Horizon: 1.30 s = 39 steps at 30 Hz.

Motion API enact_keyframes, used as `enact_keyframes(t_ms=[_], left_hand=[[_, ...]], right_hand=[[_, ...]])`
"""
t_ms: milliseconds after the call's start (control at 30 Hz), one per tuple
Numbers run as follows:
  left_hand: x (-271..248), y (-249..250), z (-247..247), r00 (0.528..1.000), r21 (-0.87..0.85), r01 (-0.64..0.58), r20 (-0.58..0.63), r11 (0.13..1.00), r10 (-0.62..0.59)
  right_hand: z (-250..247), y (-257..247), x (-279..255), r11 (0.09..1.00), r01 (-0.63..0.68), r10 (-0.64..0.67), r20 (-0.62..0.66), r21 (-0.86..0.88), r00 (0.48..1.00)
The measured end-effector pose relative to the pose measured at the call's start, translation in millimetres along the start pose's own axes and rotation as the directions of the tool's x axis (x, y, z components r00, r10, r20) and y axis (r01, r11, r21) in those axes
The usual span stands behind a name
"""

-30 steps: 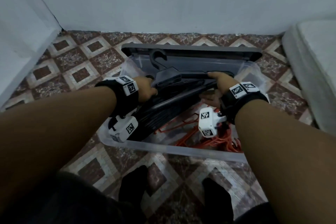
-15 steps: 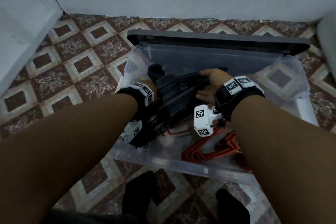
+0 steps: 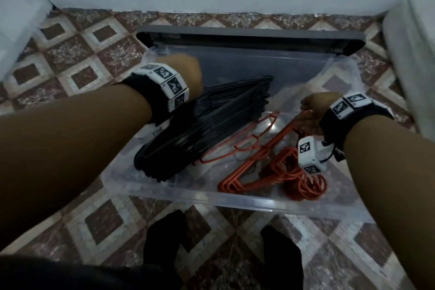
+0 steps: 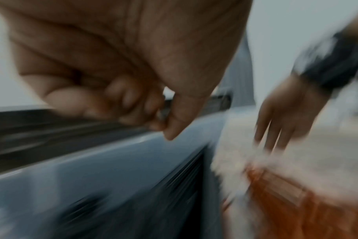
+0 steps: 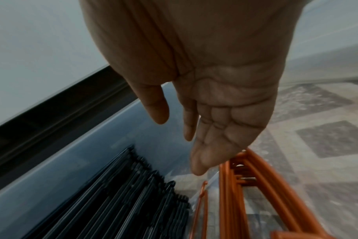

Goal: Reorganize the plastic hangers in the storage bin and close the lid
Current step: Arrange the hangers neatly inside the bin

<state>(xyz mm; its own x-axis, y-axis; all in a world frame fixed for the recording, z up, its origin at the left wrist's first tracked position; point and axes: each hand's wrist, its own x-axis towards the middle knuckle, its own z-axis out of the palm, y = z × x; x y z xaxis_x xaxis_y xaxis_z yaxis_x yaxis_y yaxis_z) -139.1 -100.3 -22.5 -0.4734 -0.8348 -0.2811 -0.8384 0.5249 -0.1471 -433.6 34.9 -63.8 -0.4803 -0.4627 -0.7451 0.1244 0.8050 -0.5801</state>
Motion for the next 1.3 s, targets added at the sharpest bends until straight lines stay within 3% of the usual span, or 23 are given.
enact_keyframes(t_ms=[67, 133, 200, 333, 433, 533, 667, 767, 867, 933, 1000, 1033, 1100, 1133, 1167, 1233, 1300], left_hand=[[1, 40, -13, 0.991, -0.093, -0.128, -0.035, 0.987, 0.125], [-5, 93, 3, 0.963, -0.125, -0.248, 0.079, 0.961, 0.258], [-9, 135, 34, 0.928, -0.106, -0.282, 0.223, 0.954, 0.299], [11, 160, 88, 0.846, -0.067, -0.268, 0.462, 0.961, 0.268], [19, 163, 105, 0.798, 0.069, -0.253, 0.580, 0.965, 0.167], [21, 166, 120, 0.744, 0.118, -0.339, 0.641, 0.933, 0.189], [17, 168, 116, 0.787, 0.028, -0.372, 0.539, 0.928, 0.300], [16, 166, 91, 0.907, -0.127, -0.244, 0.320, 0.962, 0.272], [3, 172, 67, 0.962, -0.284, -0.218, 0.102, 0.934, 0.255], [-7, 183, 56, 0.958, -0.350, -0.276, -0.020, 0.895, 0.287], [-16, 200, 47, 0.940, -0.282, -0.340, -0.062, 0.897, 0.336], [-20, 210, 46, 0.906, -0.209, -0.421, -0.049, 0.883, 0.421], [-28, 233, 51, 0.776, -0.078, -0.621, 0.081, 0.780, 0.625], [-32, 242, 55, 0.725, -0.054, -0.675, 0.139, 0.736, 0.675], [-34, 248, 61, 0.708, -0.065, -0.687, 0.162, 0.724, 0.687], [-29, 251, 66, 0.757, -0.109, -0.634, 0.114, 0.766, 0.643], [-15, 241, 66, 0.872, -0.175, -0.477, 0.031, 0.861, 0.489]], right_hand=[[-16, 4, 1, 1.000, -0.011, 0.011, -0.006, 0.021, 1.000], [-25, 7, -1, 0.999, -0.015, 0.015, -0.014, 0.029, 1.000], [-33, 11, 1, 0.999, -0.015, 0.015, 0.006, 0.038, 1.000], [-45, 10, 5, 0.997, -0.010, 0.006, 0.053, 0.072, 0.999], [-57, -3, 4, 0.994, 0.024, -0.034, 0.093, 0.107, 0.995], [-67, -26, -1, 0.986, 0.107, -0.119, 0.088, 0.124, 0.989], [-71, -41, -10, 0.974, 0.164, -0.180, 0.094, 0.155, 0.979], [-70, -33, -13, 0.975, 0.160, -0.177, 0.105, 0.152, 0.979], [-73, -23, -15, 0.978, 0.152, -0.168, 0.106, 0.141, 0.980], [-77, -18, -15, 0.975, 0.158, -0.176, 0.107, 0.157, 0.979], [-81, -13, -16, 0.965, 0.172, -0.197, 0.114, 0.196, 0.974], [-83, -12, -16, 0.960, 0.179, -0.208, 0.120, 0.215, 0.971], [-84, -10, -16, 0.950, 0.185, -0.223, 0.131, 0.250, 0.966], [-85, -9, -17, 0.947, 0.187, -0.228, 0.134, 0.263, 0.965], [-85, -9, -16, 0.944, 0.189, -0.232, 0.135, 0.272, 0.963], [-85, -8, -15, 0.940, 0.195, -0.239, 0.134, 0.280, 0.962], [-86, -6, -13, 0.934, 0.200, -0.248, 0.136, 0.295, 0.959]])
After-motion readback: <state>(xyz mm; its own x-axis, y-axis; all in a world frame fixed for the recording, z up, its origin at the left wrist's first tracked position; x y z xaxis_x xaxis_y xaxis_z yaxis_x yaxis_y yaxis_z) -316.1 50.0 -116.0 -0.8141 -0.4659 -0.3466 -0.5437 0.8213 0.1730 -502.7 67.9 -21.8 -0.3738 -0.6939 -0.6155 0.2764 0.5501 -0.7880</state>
